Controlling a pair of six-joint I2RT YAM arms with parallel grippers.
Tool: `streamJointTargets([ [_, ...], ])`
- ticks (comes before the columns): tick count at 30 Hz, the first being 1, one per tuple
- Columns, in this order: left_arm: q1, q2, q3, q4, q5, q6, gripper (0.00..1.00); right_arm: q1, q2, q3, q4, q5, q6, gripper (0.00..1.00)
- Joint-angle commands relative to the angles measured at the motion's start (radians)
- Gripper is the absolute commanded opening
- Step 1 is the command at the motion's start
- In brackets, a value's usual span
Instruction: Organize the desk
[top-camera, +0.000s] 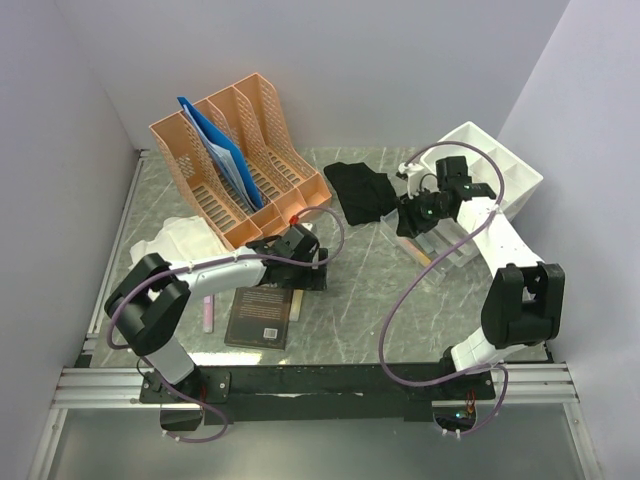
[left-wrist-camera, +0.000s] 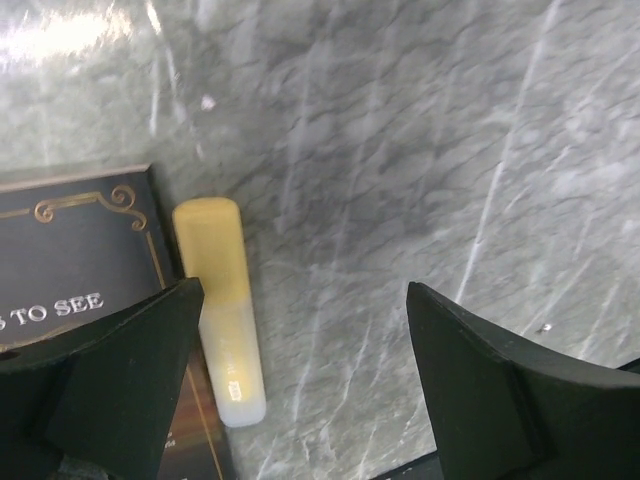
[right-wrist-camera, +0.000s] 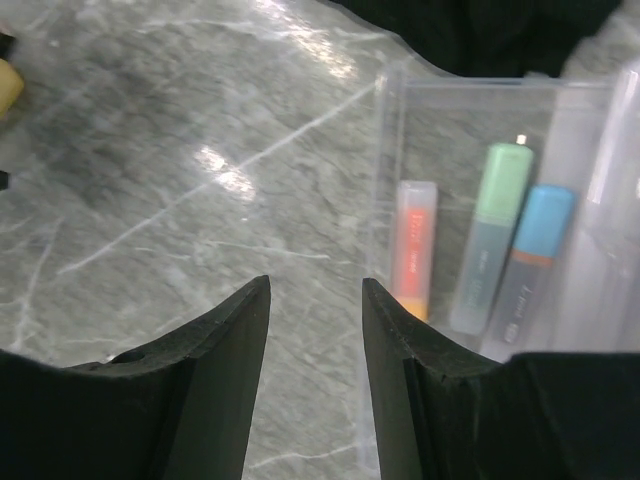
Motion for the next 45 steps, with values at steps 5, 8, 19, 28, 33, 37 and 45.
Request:
streamJointTargets([
  [5, -0.013, 0.010, -0.010, -0.084, -0.026, -0.024, 0.88, 0.016, -0.038, -0.024, 0.016, -0.080, 0.040, 0.49],
  [8, -0.013, 0.043, 0.001, -0.104, -0.035, -0.030, 0.84, 0.016, -0.041, -0.027, 0.014, -0.083, 0.042, 0.49],
  [19, -0.057, 0.167, 0.095, -0.199, -0.106, -0.002, 0.67, 0.017, -0.055, -0.024, 0.017, -0.103, 0.057, 0.49],
  [28, -0.110, 0.281, 0.161, -0.259, -0.158, 0.018, 0.53, 0.016, -0.070, -0.010, 0.010, -0.148, 0.074, 0.48],
  [33, -0.113, 0.303, 0.199, -0.251, -0.140, 0.027, 0.44, 0.016, -0.092, 0.003, 0.014, -0.168, 0.085, 0.48],
  [37, -0.113, 0.310, 0.224, -0.225, -0.104, 0.045, 0.39, 0.016, -0.108, 0.017, 0.013, -0.178, 0.089, 0.48],
  [45, -0.116, 0.321, 0.274, -0.196, -0.061, 0.072, 0.39, 0.016, -0.115, 0.026, 0.010, -0.182, 0.089, 0.48],
])
